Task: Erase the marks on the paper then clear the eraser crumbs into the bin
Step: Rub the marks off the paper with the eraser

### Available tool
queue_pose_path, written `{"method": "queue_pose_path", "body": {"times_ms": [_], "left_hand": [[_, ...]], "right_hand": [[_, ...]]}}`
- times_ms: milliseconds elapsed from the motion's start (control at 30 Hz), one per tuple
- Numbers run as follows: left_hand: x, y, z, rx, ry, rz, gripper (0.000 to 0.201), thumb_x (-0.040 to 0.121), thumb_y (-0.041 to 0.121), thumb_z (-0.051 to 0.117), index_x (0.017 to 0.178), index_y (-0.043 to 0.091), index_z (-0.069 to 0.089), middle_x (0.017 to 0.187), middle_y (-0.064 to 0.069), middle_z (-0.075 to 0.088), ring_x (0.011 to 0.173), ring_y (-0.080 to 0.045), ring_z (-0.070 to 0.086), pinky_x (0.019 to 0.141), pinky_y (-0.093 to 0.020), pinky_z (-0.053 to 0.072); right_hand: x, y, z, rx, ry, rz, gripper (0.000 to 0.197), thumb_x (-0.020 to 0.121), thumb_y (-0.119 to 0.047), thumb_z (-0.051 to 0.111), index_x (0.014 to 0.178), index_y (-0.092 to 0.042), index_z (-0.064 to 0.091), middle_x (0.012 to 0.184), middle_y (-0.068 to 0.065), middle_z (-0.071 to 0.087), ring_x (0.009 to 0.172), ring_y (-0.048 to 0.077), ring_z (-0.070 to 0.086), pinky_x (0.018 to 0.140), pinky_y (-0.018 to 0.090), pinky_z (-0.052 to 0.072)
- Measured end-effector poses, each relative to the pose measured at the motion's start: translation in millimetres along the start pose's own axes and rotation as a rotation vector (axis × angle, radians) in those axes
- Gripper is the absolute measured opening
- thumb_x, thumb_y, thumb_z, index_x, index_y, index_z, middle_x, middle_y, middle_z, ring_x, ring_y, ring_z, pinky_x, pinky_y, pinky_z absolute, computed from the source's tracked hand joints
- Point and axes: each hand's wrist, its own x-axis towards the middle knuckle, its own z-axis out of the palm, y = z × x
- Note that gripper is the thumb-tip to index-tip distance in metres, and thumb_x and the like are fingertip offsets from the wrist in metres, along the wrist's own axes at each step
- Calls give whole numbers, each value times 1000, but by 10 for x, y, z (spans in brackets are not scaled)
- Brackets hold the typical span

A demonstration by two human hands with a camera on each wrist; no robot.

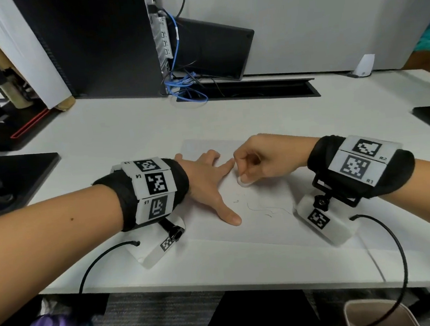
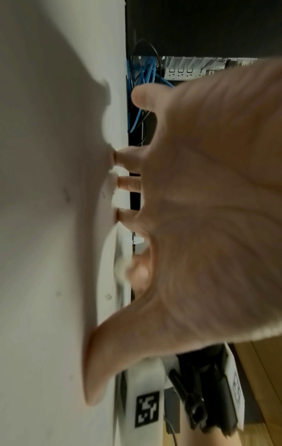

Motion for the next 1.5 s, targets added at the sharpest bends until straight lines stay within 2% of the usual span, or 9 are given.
{"method": "queue_pose_path", "body": {"times_ms": [100,233,400,567,700,900,1067,1300,1500], "left_hand": [[-5,-5,3,-9,5,-4,119,57,79,63,145,47,-12,155,9,-10,146,-18,5,115,-55,-1],[-4,2,8,1,2,3,119,57,79,63,143,48,-13,154,7,-8,146,-21,8,115,-53,3],[25,5,7,15,8,-9,121,55,80,63,144,48,-12,154,10,-9,146,-18,10,116,-52,3],[17,0,-5,10,-8,-9,119,55,80,63,143,49,-11,154,9,-8,145,-21,10,116,-52,7],[20,13,-4,24,1,-18,124,55,79,63,144,46,-16,155,9,-9,146,-17,7,116,-52,2],[-11,22,-14,28,2,-22,122,58,78,63,145,44,-16,156,7,-11,147,-18,4,115,-52,4],[-57,32,-33,63,0,-54,123,60,79,59,146,38,-18,157,5,-9,147,-17,1,116,-54,-3],[-155,16,-125,180,-13,-116,93,73,80,43,143,52,-10,152,-9,12,133,-34,32,113,-48,13],[-145,11,-17,181,83,-86,100,67,84,44,146,45,-3,145,-11,22,136,-28,23,111,-47,9]], "right_hand": [[-74,-35,46,108,-215,-7,20,84,-9,67,66,-18,61,51,-6,53,45,7,45,46,15,38],[-8,-6,32,-52,-4,-32,22,84,-16,67,66,-27,58,63,-7,60,53,1,50,60,17,43],[-87,-45,69,36,-234,-13,18,84,-12,66,68,-16,61,54,-9,57,48,6,46,53,19,38],[-41,-56,35,-81,-10,-32,17,84,-12,64,69,-19,60,60,-13,56,52,-5,50,55,7,38],[-133,-46,92,13,-261,-19,14,85,-12,65,71,-15,63,65,9,60,55,12,45,57,27,40],[-91,-1,61,-21,-70,-20,11,84,-14,66,74,-17,65,61,-15,61,54,-1,49,57,9,38],[-203,28,-56,30,-150,9,5,85,-13,67,80,-10,67,66,6,62,49,8,47,47,15,39],[-35,41,-279,16,-13,60,22,80,-20,72,99,-12,63,68,8,62,49,12,52,56,16,45],[98,92,-40,48,60,153,18,81,-26,71,85,-12,60,64,-1,63,45,10,56,53,19,46]]}}
